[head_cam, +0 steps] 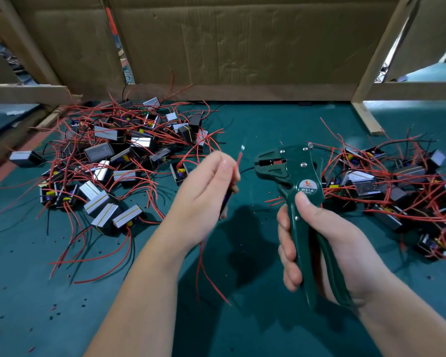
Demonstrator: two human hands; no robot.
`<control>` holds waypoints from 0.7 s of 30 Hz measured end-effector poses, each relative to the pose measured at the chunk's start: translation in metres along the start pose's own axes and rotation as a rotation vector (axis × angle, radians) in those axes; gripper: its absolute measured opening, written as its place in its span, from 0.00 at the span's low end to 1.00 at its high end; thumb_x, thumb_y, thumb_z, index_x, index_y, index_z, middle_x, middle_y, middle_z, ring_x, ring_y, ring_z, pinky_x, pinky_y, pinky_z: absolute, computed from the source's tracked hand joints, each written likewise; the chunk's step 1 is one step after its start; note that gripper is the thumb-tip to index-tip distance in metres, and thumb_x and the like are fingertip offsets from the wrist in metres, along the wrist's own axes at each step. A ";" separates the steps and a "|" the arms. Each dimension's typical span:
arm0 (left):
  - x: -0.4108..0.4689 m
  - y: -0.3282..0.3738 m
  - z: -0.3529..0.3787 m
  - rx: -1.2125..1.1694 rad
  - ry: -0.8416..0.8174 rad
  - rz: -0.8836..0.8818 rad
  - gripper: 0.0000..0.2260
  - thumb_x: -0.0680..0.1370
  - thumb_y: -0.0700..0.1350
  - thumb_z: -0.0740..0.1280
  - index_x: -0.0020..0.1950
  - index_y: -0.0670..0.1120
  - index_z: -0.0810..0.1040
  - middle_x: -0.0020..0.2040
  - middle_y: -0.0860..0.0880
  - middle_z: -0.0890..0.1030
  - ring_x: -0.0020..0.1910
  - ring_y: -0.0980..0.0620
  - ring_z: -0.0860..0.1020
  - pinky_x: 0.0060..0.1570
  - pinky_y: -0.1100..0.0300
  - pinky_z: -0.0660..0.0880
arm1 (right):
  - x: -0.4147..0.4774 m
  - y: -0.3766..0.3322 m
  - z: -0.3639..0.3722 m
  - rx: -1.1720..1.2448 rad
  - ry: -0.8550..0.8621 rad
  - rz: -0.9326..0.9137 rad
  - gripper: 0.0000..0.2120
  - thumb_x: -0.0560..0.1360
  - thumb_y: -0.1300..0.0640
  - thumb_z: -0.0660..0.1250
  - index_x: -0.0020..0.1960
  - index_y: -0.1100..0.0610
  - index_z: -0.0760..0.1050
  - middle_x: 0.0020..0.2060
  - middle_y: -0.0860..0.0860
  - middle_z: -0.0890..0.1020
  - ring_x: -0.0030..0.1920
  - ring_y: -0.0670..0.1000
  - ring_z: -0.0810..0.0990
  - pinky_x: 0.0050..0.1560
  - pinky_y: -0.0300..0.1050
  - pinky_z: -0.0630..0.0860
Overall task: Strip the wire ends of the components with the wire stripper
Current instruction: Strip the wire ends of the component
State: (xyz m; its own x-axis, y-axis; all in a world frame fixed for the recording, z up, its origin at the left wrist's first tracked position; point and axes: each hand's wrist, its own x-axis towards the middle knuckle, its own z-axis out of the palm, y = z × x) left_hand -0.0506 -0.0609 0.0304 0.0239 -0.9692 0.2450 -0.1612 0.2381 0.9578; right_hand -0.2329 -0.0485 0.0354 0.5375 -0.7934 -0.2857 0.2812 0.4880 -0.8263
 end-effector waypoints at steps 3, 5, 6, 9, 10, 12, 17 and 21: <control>0.000 -0.003 0.000 0.129 -0.111 -0.004 0.13 0.81 0.51 0.57 0.38 0.52 0.72 0.39 0.46 0.77 0.29 0.54 0.69 0.31 0.61 0.70 | 0.001 0.000 -0.001 0.098 -0.006 0.000 0.15 0.64 0.46 0.69 0.39 0.59 0.76 0.30 0.59 0.74 0.24 0.57 0.75 0.27 0.49 0.75; 0.001 -0.005 -0.001 0.188 -0.124 0.009 0.13 0.81 0.50 0.58 0.37 0.52 0.73 0.36 0.49 0.79 0.27 0.56 0.69 0.30 0.61 0.69 | 0.001 0.000 -0.003 0.188 -0.020 -0.041 0.18 0.63 0.46 0.67 0.43 0.60 0.77 0.34 0.60 0.77 0.30 0.60 0.79 0.33 0.55 0.79; 0.001 -0.005 -0.001 0.199 -0.105 0.020 0.12 0.81 0.49 0.59 0.37 0.52 0.74 0.33 0.51 0.78 0.27 0.56 0.69 0.29 0.62 0.69 | 0.002 -0.001 -0.005 0.222 -0.031 -0.075 0.19 0.63 0.47 0.67 0.45 0.61 0.78 0.36 0.61 0.78 0.33 0.62 0.80 0.36 0.57 0.79; 0.003 -0.007 -0.002 0.177 0.007 0.058 0.09 0.77 0.47 0.63 0.37 0.53 0.76 0.31 0.58 0.76 0.27 0.57 0.70 0.28 0.66 0.69 | 0.001 -0.006 -0.011 0.251 -0.026 -0.100 0.21 0.62 0.51 0.67 0.50 0.63 0.78 0.38 0.63 0.78 0.36 0.64 0.80 0.39 0.61 0.80; 0.004 -0.007 -0.003 0.165 0.050 0.069 0.08 0.76 0.47 0.64 0.37 0.53 0.76 0.31 0.58 0.76 0.27 0.57 0.70 0.28 0.68 0.68 | 0.000 -0.007 -0.014 0.251 -0.034 -0.078 0.22 0.62 0.51 0.67 0.50 0.64 0.78 0.39 0.64 0.78 0.36 0.64 0.80 0.39 0.61 0.79; 0.005 -0.007 -0.005 0.153 0.114 0.099 0.06 0.75 0.47 0.66 0.38 0.54 0.77 0.30 0.59 0.76 0.27 0.60 0.71 0.30 0.69 0.68 | -0.001 -0.009 -0.017 0.212 -0.074 -0.008 0.24 0.60 0.52 0.70 0.51 0.65 0.79 0.39 0.65 0.78 0.36 0.65 0.79 0.38 0.61 0.79; 0.004 -0.007 -0.009 0.282 0.174 0.197 0.05 0.76 0.45 0.68 0.42 0.55 0.78 0.34 0.60 0.79 0.35 0.64 0.75 0.38 0.72 0.68 | -0.002 -0.007 -0.017 0.104 -0.191 0.096 0.29 0.56 0.50 0.78 0.52 0.65 0.79 0.39 0.65 0.78 0.37 0.65 0.80 0.40 0.61 0.78; 0.004 -0.008 -0.010 0.411 0.195 0.260 0.03 0.76 0.45 0.68 0.46 0.50 0.82 0.43 0.56 0.79 0.46 0.56 0.77 0.48 0.64 0.71 | -0.005 -0.008 -0.018 0.056 -0.272 0.091 0.26 0.60 0.50 0.77 0.53 0.64 0.79 0.40 0.65 0.79 0.37 0.65 0.80 0.42 0.61 0.77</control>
State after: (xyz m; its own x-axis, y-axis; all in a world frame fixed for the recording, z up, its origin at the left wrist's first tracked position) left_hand -0.0395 -0.0658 0.0252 0.1084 -0.8426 0.5275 -0.5593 0.3870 0.7331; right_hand -0.2516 -0.0550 0.0345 0.7540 -0.6223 -0.2103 0.2614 0.5779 -0.7731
